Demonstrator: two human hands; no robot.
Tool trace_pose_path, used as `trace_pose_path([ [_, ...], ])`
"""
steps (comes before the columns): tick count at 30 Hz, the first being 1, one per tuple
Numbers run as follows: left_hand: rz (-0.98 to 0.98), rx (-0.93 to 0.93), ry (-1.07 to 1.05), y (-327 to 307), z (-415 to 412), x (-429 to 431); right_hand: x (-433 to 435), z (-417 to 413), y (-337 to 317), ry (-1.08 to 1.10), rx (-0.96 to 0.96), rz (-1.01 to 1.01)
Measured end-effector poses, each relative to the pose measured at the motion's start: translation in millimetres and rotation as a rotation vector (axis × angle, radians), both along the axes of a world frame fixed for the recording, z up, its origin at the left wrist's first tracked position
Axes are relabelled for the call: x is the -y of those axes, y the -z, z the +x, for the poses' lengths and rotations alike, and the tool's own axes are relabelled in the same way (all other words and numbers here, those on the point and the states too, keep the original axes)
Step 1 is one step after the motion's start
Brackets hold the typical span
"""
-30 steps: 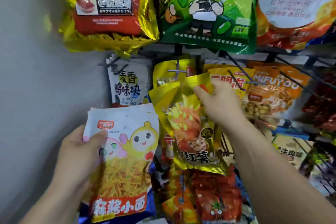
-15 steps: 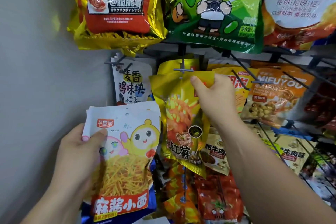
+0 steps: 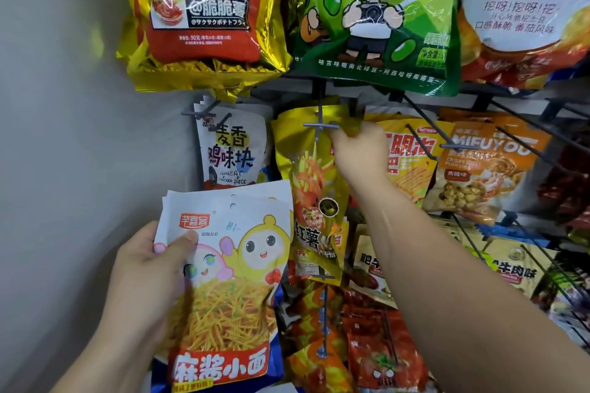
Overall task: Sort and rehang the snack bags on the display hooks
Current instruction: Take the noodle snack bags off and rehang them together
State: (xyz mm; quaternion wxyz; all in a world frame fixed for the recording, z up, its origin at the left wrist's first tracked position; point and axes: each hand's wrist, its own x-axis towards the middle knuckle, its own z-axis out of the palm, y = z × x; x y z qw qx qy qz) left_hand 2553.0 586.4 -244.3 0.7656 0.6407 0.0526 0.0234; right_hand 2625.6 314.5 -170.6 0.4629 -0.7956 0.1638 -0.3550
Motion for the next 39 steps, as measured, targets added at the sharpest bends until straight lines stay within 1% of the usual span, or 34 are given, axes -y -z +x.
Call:
trace_pose_path([
  [4,-0.015,-0.028,0.010,2.8,1.4,3.6,7.2,19.6,1.2,0.012,-0.001,0.015],
  [9,-0.006,-0.028,0.026,6.4,2.0,5.4,20.1,35.2,3.3,0.055,-0.021,-0.083],
  [13,-0.022,-0.036,0.078,3.5,0.4,10.9,24.0,33.1,7.3,0.069,-0.051,-0.152],
  [16,-0.036,-0.033,0.123,-2.7,-2.3,17.9,21.7,18.3,14.4,0.030,-0.097,-0.170],
  [17,-0.050,-0.031,0.136,-6.0,-4.2,20.2,19.8,7.1,16.8,0.000,-0.105,-0.142],
  [19,-0.062,-0.016,0.157,-13.8,-8.3,25.6,15.4,-24.4,21.9,-0.064,-0.083,0.023],
  [21,-0.062,0.010,0.176,-21.1,-11.2,32.8,11.4,-62.2,28.2,-0.121,-0.012,0.237],
  [22,-0.072,0.023,0.183,-24.3,-12.1,37.7,10.1,-79.6,31.7,-0.159,0.032,0.313],
  [23,-0.085,0.038,0.189,-26.9,-12.4,43.0,8.9,-94.9,34.9,-0.202,0.064,0.347],
  [27,-0.146,0.074,0.232,-35.4,-17.8,73.0,6.3,-141.8,34.9,-0.348,0.039,0.233],
  [29,-0.181,0.072,0.225,-36.2,-23.9,89.8,9.5,-157.7,37.3,-0.360,0.052,0.244],
  [31,-0.194,0.065,0.193,-34.6,-29.9,105.5,17.4,-168.7,44.6,-0.324,0.063,0.275],
  [33,-0.193,0.058,0.170,-31.2,-36.6,121.5,29.4,-175.9,54.3,-0.302,0.022,0.277],
  [35,-0.171,0.047,0.177,-29.2,-45.8,138.6,43.2,-181.9,62.2,-0.292,-0.023,0.291],
  [39,-0.098,0.037,0.194,-26.1,-65.6,176.8,81.1,-198.5,68.4,-0.335,-0.040,0.399],
])
